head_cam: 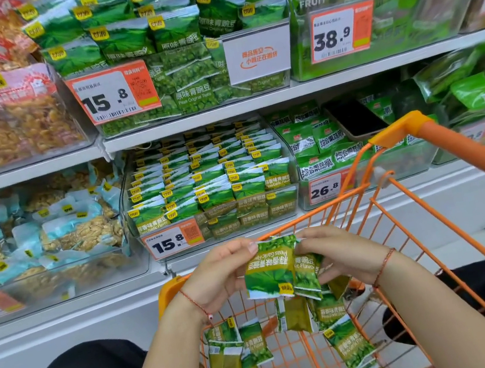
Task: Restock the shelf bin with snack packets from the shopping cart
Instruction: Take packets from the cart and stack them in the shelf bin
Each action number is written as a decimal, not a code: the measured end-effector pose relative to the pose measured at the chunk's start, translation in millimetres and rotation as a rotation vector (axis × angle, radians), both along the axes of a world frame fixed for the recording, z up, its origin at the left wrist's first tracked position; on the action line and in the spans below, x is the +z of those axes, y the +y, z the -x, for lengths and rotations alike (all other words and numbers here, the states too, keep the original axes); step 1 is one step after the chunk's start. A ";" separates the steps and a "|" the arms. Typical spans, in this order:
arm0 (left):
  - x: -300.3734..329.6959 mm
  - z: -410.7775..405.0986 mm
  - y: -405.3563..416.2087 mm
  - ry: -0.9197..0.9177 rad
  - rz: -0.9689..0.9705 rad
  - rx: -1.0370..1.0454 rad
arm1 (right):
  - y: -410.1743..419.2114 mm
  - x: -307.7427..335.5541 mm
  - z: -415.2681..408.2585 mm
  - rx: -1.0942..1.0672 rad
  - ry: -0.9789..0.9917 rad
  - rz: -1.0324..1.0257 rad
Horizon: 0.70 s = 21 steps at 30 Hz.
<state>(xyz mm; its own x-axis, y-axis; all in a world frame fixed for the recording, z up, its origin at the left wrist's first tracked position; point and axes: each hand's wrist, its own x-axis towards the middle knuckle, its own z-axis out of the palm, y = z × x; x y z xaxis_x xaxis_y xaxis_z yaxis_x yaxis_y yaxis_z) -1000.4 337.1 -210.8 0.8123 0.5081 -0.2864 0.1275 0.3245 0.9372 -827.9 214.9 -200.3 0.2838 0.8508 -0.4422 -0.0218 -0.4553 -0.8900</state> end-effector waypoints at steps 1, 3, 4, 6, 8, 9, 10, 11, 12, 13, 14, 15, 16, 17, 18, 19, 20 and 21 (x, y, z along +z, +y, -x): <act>-0.7 -0.8 0.8 -0.019 0.013 0.064 | 0.7 1.5 1.0 -0.023 0.065 -0.048; -0.7 -2.2 2.8 -0.081 0.082 0.210 | 2.0 3.6 1.3 -0.066 0.175 -0.140; -0.3 -2.8 3.3 -0.145 0.151 0.266 | 3.2 2.6 0.5 -0.090 0.209 -0.178; -1.8 -3.4 6.0 -0.301 0.284 0.303 | 5.4 1.2 -0.2 -0.165 0.282 -0.253; -1.1 -2.3 7.6 -0.384 0.374 0.267 | 6.8 0.6 -0.6 -0.243 0.359 -0.315; -0.6 -2.0 6.7 -0.393 0.372 0.238 | 7.5 -0.7 -1.2 -0.272 0.380 -0.339; 1.0 -2.7 3.7 -0.384 0.368 0.212 | 8.0 -2.0 -0.9 -0.293 0.388 -0.356; 3.6 -5.1 -1.3 -0.360 0.355 0.209 | 8.7 -3.6 -0.2 -0.314 0.385 -0.370; 6.9 -8.5 -7.5 -0.332 0.346 0.222 | 9.6 -5.3 0.8 -0.344 0.374 -0.379; 7.7 -11.7 -12.5 -0.298 0.327 0.237 | 11.0 -7.1 1.7 -0.373 0.359 -0.387; 9.9 -15.2 -18.0 -0.270 0.312 0.244 | 12.1 -8.5 2.7 -0.397 0.351 -0.394; 9.9 -18.2 -21.8 -0.263 0.308 0.259 | 13.4 -9.9 3.7 -0.420 0.352 -0.400; 10.0 -21.4 -25.9 -0.277 0.318 0.280 | 13.7 -10.3 4.8 -0.439 0.371 -0.408; 7.2 -24.0 -27.2 -0.294 0.325 0.307 | 14.0 -11.2 5.0 -0.464 0.401 -0.413; 6.6 -25.9 -28.9 -0.305 0.318 0.328 | 14.3 -11.5 4.9 -0.489 0.440 -0.415; 5.7 -27.0 -29.9 -0.293 0.276 0.345 | 14.2 -12.3 4.6 -0.510 0.476 -0.417; 6.2 -28.1 -32.1 -0.267 0.221 0.358 | 13.9 -12.7 4.1 -0.530 0.510 -0.424; 6.5 -29.2 -34.4 -0.233 0.160 0.359 | 14.1 -13.3 3.5 -0.546 0.537 -0.436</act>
<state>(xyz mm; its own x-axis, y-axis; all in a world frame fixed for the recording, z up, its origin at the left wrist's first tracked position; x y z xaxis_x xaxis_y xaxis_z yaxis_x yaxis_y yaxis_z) -971.2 302.7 -204.3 0.6449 0.7334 -0.2148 -0.2275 0.4526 0.8622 -831.5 229.1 -213.6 0.5472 0.7814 -0.2999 -0.6022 0.1187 -0.7895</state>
